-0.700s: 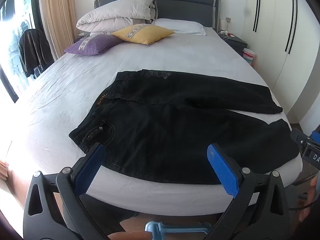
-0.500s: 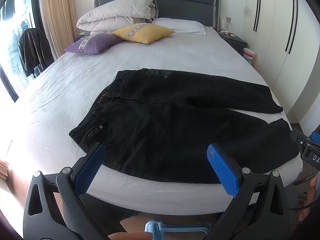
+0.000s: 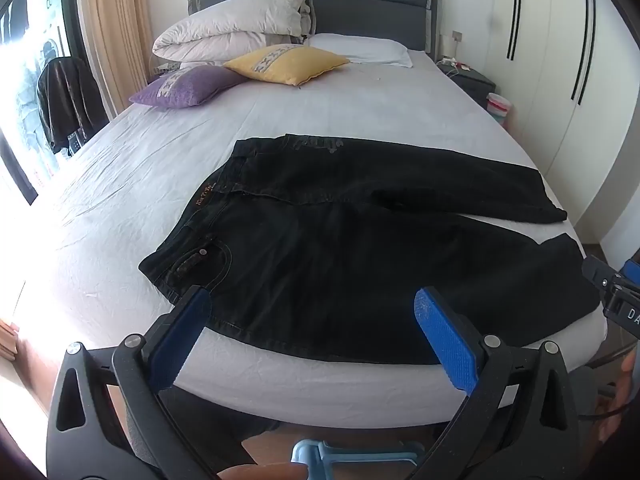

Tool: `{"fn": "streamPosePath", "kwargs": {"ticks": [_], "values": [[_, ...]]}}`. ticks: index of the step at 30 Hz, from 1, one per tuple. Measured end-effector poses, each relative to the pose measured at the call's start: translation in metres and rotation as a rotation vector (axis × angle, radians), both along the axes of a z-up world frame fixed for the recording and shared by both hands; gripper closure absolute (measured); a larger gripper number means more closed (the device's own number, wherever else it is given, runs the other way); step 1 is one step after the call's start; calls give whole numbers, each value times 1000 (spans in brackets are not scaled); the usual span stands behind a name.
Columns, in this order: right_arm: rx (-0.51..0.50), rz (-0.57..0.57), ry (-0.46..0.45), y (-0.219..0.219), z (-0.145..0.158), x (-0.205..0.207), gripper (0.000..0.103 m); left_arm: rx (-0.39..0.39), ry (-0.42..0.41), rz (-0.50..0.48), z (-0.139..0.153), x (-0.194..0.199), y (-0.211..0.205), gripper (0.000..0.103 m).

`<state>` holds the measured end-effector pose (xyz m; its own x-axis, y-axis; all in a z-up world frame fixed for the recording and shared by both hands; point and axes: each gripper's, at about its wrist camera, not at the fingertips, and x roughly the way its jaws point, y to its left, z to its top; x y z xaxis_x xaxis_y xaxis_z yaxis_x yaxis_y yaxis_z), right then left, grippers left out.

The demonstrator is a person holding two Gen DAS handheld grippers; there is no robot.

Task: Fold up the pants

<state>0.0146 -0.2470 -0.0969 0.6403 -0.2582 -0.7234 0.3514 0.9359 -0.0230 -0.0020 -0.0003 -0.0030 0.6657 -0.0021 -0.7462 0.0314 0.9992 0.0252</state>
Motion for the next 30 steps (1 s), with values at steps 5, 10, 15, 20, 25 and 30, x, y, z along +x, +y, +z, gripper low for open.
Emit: {"fn": "streamPosePath", "kwargs": {"ticks": [5,10,15,20,25,30], "values": [[-6,3,-4,4,1,-1,0,4,3,-1,-3,1,2,0],[-8,5,-6,5,1,0,0,9,8,-1,-3,1,1,0],[-6,5,-5,5,1,-1,0,12,13,0,-4,2,0,0],[-6,6,-3,5,1,0,0,10,18,5,-7,4,3,0],[-8,7,-2,5,0,-1,0,4,26,13,-12,6,8,0],[-7,9,-4,7,0,-1,0,3,28,12,-13,5,11,0]]}}
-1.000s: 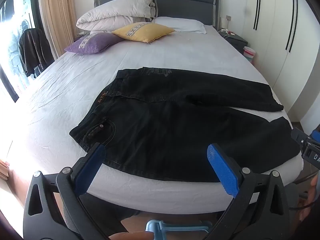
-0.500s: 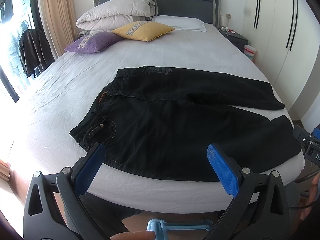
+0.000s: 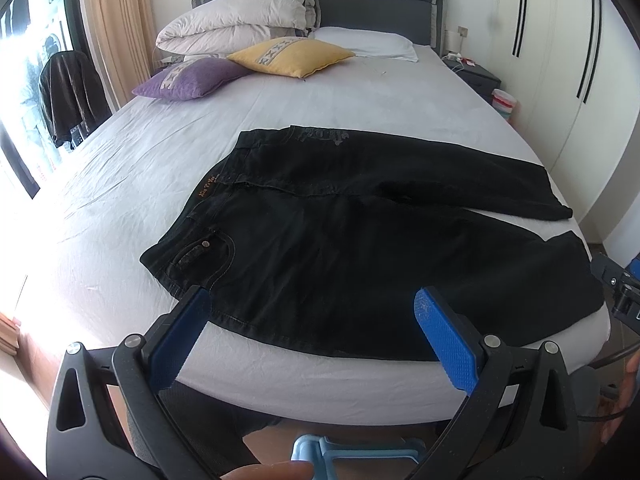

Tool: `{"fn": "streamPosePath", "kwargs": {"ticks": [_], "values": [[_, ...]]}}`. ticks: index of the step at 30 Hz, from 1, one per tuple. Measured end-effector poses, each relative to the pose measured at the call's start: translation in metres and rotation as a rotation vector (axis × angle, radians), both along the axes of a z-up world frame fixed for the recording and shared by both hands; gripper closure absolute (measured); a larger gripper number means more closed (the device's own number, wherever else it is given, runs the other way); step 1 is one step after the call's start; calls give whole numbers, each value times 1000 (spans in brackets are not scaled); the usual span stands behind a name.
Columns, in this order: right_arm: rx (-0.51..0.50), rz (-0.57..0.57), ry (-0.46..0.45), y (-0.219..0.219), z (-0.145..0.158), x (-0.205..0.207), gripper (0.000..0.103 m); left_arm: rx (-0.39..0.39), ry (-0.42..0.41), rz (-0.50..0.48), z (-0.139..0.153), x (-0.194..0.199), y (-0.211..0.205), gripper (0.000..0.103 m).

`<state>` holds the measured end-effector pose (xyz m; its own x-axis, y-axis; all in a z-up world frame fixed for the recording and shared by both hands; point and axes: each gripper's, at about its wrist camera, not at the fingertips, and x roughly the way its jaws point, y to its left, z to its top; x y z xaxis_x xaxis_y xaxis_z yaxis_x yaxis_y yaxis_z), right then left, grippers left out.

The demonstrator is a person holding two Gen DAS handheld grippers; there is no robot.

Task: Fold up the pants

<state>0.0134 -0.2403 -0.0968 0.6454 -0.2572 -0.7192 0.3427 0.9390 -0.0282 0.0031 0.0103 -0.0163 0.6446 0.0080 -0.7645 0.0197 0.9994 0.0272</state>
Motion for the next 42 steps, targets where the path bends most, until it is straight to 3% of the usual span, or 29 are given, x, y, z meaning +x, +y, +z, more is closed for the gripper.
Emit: {"fn": "streamPosePath", "kwargs": {"ticks": [19,30,36,39,42], "values": [[-13,-24,-5,-14,4,-6,0,-14,5,-18,-4,1,0,0],[27,65,-21,-10,1,5,0,-1,-34,-23,0,16,15,0],[98,205,-95,-27,12,22,0,25,-90,-166,9,59,24,0],[127,275,-128,-42,21,42,0,78,-159,-229,16,91,31,0],[138,342,-160,-57,28,66,0,69,-96,-268,6,148,42,0]]}}
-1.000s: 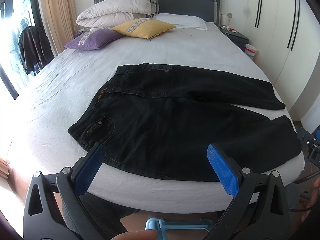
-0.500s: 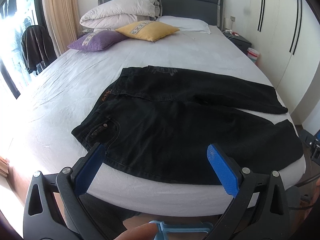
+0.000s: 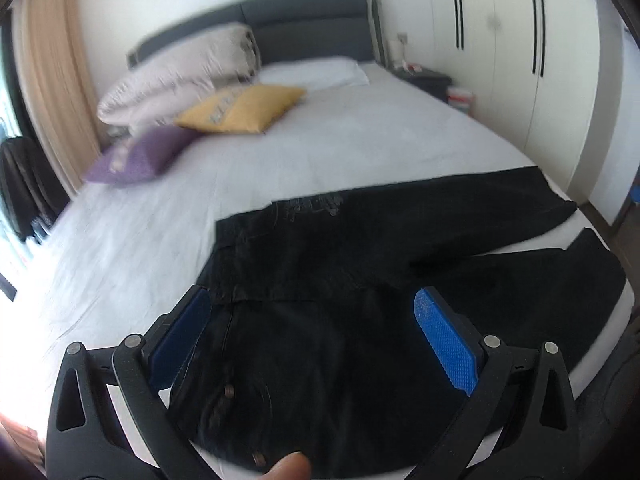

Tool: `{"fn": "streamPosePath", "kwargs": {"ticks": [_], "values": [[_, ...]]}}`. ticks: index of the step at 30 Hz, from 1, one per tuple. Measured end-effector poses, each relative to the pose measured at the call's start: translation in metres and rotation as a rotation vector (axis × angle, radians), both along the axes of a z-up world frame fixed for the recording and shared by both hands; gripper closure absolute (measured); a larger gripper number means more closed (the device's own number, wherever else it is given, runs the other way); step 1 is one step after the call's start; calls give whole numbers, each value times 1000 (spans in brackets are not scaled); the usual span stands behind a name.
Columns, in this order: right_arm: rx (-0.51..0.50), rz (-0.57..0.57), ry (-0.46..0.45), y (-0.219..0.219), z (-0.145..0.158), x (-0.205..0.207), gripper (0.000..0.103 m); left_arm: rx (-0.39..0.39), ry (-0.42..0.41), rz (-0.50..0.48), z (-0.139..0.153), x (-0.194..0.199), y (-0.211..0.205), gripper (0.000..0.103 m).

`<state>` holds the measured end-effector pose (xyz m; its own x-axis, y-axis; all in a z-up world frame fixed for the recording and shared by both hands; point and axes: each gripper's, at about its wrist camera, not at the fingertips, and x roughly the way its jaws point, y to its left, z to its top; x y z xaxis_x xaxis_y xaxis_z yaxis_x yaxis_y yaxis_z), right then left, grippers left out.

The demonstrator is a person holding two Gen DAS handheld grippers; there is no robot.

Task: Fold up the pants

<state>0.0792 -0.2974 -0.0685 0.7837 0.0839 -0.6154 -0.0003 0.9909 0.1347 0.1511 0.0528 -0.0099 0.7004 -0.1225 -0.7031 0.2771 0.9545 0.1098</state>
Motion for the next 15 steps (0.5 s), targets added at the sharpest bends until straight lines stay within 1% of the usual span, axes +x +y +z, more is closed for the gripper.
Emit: {"fn": "streamPosePath", "kwargs": {"ticks": [1,2,4,5,6,7,8,12,15], "values": [[-8,23,-5,-5,1,10,0,-10,11,10,-4,19,6,0],[-19,45,-10,-9,1,18,0,5,25,14,-8,37,11,0],[-32,110,-27,-17,-1,36,0,72,94,-21,-18,81,12,0],[-38,144,-26,-21,-5,47,0,77,94,-36,-21,96,14,0],[-39,168,-17,-27,-9,55,0,80,81,-69,-23,117,14,0],[-34,216,-1,-31,-16,71,0,90,72,-92,-26,129,15,0],[-30,242,10,-33,-20,80,0,121,69,-117,-32,150,13,0],[7,345,72,-46,-42,126,0,173,125,-219,-58,221,3,0],[28,395,108,-55,-56,157,0,204,172,-276,-82,264,-3,0]]}}
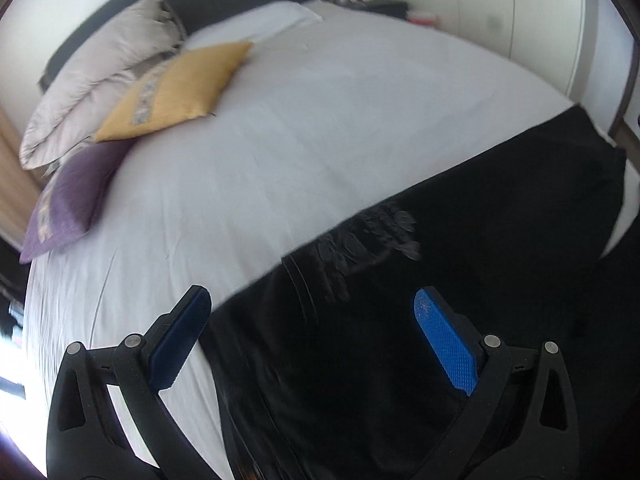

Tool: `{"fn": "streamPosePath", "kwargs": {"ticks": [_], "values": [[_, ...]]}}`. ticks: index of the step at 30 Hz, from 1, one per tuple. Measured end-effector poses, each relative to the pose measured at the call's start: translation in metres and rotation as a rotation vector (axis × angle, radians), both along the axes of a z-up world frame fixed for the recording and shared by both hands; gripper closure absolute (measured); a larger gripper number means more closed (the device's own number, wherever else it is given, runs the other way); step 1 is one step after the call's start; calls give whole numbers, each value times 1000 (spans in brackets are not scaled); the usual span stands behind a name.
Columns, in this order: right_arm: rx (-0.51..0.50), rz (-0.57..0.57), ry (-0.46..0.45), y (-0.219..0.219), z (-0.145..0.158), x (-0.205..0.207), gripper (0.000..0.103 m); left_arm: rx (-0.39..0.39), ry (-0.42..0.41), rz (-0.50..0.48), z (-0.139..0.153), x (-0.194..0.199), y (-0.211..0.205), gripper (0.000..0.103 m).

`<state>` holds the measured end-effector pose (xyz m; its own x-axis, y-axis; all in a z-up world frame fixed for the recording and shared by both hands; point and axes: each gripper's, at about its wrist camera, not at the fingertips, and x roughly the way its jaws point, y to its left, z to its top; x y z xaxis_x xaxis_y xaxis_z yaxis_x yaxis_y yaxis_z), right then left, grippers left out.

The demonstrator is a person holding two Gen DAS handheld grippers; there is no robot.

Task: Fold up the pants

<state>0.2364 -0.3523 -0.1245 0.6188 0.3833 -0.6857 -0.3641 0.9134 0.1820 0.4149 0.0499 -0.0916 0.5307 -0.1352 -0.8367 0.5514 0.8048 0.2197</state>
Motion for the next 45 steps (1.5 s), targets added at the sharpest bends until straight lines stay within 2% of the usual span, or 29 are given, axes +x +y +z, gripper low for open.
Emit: {"fn": "streamPosePath", "kwargs": {"ticks": [3,7,10,14,18,20,22,23,24,25,27,30,37,41,45], "values": [[1,63,30,-4,-12,30,0,66,41,-74,-26,26,-9,0],[-16,137,63,-9,-27,69,0,112,115,-143,-62,66,-11,0],[-45,161,73,-13,-37,92,0,76,173,-167,-75,93,-8,0],[-33,187,97,-23,-48,116,0,47,275,-185,-93,121,-4,2],[-26,207,124,-27,-54,138,0,-22,384,-181,-109,135,6,17],[-35,203,132,-26,-55,147,0,-34,394,-193,-111,136,5,27],[-40,195,131,-24,-56,153,0,-41,408,-207,-112,135,0,49],[-45,191,126,-22,-55,155,0,-32,396,-211,-111,132,-3,52],[-51,190,121,-19,-56,157,0,-27,388,-220,-109,130,-5,82],[-63,190,114,-17,-55,159,0,-6,365,-220,-107,127,-8,91],[-82,201,110,-11,-56,163,0,28,312,-236,-104,117,-12,95],[-99,224,121,-6,-59,169,0,35,240,-239,-101,97,-16,96],[-157,259,166,7,-79,182,1,-31,90,-229,-84,47,-2,96],[-192,294,168,16,-87,192,8,-52,44,-227,-74,27,4,97],[-216,325,204,21,-99,205,24,-98,-14,-224,-60,3,15,97]]}}
